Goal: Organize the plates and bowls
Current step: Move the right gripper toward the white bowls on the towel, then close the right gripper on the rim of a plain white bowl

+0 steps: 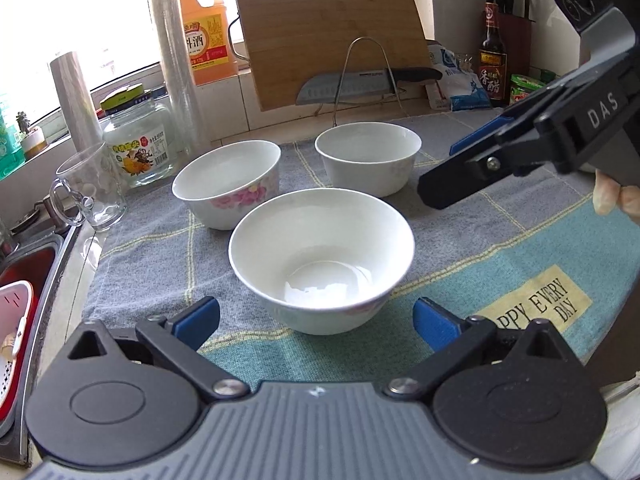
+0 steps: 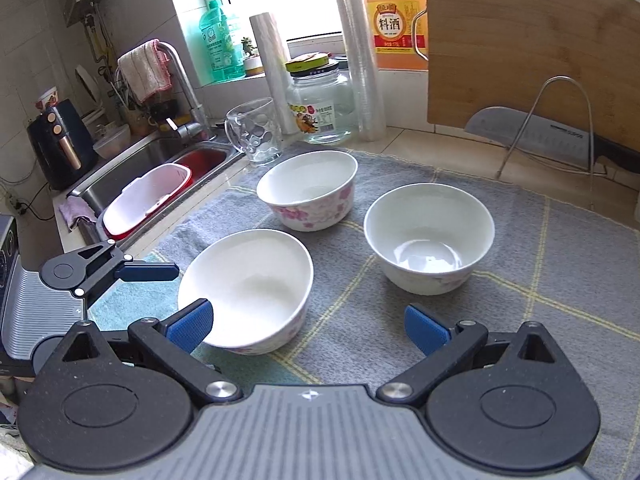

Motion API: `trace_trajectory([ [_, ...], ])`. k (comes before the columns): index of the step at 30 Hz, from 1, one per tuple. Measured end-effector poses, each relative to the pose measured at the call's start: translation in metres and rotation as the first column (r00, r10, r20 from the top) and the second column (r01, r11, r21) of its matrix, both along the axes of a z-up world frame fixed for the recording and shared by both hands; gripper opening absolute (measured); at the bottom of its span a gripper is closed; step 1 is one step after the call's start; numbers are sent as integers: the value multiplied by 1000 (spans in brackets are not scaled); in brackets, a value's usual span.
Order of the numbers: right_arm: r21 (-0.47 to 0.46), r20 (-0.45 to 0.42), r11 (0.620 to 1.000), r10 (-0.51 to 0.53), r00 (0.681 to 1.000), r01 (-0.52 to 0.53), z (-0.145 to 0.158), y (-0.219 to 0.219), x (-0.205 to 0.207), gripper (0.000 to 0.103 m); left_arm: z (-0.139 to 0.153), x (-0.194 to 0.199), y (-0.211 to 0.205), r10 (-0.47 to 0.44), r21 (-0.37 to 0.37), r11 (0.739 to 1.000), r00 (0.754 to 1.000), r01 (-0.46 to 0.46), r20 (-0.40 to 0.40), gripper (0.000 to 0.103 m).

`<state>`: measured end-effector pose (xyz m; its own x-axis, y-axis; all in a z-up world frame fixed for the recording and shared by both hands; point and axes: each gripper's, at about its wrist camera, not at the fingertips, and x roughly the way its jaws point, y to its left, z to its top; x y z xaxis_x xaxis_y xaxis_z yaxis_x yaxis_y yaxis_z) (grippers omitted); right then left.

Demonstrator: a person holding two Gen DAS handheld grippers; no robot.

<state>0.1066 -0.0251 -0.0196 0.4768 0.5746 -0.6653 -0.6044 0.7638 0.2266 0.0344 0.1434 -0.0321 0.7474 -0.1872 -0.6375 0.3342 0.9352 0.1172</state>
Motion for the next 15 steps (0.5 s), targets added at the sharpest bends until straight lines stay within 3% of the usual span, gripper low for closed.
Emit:
trace_trajectory([
  [9,31,-56,998,57,997,-55,-17,30,21,99,-4,3,-4,-31,21,999,999,30,26,99],
  [15,39,-85,995,91,992,-88,-26,40,29,88,-5,5,-4,-39,16,999,999,38,21,90],
])
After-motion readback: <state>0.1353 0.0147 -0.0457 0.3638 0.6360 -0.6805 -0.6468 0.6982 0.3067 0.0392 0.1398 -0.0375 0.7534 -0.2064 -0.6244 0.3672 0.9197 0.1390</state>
